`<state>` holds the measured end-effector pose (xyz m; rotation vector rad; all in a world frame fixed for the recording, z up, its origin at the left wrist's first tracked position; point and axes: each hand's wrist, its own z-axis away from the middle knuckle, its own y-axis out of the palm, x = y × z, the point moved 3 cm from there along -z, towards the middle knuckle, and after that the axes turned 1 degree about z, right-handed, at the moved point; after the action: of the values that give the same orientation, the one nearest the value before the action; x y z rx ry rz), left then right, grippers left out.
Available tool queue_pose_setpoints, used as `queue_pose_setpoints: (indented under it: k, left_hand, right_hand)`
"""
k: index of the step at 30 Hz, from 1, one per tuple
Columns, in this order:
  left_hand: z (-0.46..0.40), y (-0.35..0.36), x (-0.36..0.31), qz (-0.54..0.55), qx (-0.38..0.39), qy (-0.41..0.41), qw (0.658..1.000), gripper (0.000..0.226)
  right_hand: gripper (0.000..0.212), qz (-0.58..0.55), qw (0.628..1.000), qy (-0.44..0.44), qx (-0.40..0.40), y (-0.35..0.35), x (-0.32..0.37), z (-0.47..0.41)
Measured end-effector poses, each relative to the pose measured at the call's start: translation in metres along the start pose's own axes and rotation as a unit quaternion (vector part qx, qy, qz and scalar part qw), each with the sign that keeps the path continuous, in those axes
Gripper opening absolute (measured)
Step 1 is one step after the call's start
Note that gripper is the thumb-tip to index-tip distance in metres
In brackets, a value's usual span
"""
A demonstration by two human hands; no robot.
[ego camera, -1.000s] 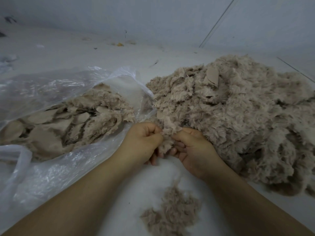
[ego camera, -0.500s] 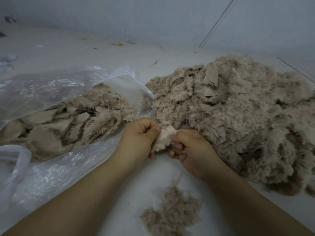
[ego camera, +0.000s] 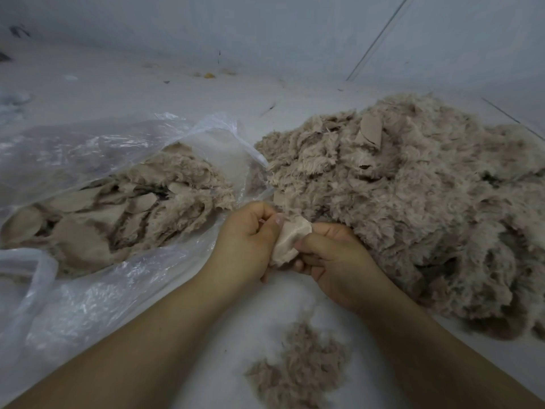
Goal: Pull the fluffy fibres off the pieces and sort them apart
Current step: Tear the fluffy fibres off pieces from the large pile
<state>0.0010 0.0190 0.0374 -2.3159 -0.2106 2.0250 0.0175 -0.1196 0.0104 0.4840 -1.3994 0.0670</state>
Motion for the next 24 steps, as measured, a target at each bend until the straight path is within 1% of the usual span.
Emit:
queue_pose_setpoints:
  k: [1,4,5,6,8,10,11,13,14,17,19,21,22,24]
  left_hand:
    - [0.001,0.001,-0.001,0.014,0.009,-0.004,1.000,0.025]
    - [0.000,0.002,-0.004,0.041,0.037,-0.016,0.998,0.045]
    - [-0.001,0.002,-0.003,0.047,0.050,-0.028,0.997,0.045]
    - [-0.002,0.002,-0.002,0.060,0.067,-0.039,0.995,0.040]
    - [-0.004,0.003,0.002,0.097,0.094,-0.055,0.989,0.024]
    - [-0.005,0.002,0.004,0.128,0.101,-0.066,0.984,0.014]
    - [-0.006,0.000,0.006,0.136,0.092,-0.070,0.984,0.014]
    - [-0.008,-0.004,0.008,0.137,0.044,-0.071,0.987,0.020]
    - [-0.009,-0.006,0.009,0.127,0.013,-0.064,0.990,0.024]
    - [-0.010,-0.010,0.009,0.070,-0.054,-0.027,0.996,0.034]
    - [-0.010,-0.012,0.008,0.066,-0.076,-0.021,0.995,0.032]
    - [-0.010,-0.013,0.007,0.068,-0.082,-0.016,0.994,0.030]
    - [-0.010,-0.014,0.006,0.064,-0.086,-0.008,0.994,0.030]
    - [-0.012,-0.018,0.004,0.046,-0.107,0.013,0.993,0.032]
  right_hand:
    - [0.014,0.013,1.000,-0.007,0.009,0.000,0.000,0.000]
    - [0.016,0.052,0.997,-0.023,0.043,0.002,-0.001,0.001]
    - [0.015,0.058,0.997,-0.027,0.053,0.003,-0.001,0.002]
    - [0.014,0.061,0.996,-0.034,0.063,0.004,0.000,0.002]
    - [0.017,0.057,0.994,-0.045,0.076,0.008,0.001,0.003]
    - [0.022,0.048,0.995,-0.043,0.070,0.009,0.002,0.004]
    - [0.028,0.041,0.996,-0.037,0.063,0.008,0.002,0.004]
    - [0.046,0.025,0.999,-0.019,0.043,0.007,0.001,0.003]
    - [0.048,0.015,0.999,-0.015,0.033,0.007,0.001,0.003]
    - [0.042,-0.014,0.999,-0.016,0.025,0.006,0.002,0.004]
    - [0.042,-0.023,0.999,-0.013,0.021,0.005,0.002,0.004]
    - [0.039,-0.035,0.999,-0.013,0.015,0.005,0.003,0.003]
    - [0.036,-0.045,0.999,-0.010,0.005,0.005,0.004,0.003]
    - [0.029,-0.084,0.995,0.004,-0.045,0.002,0.004,0.002]
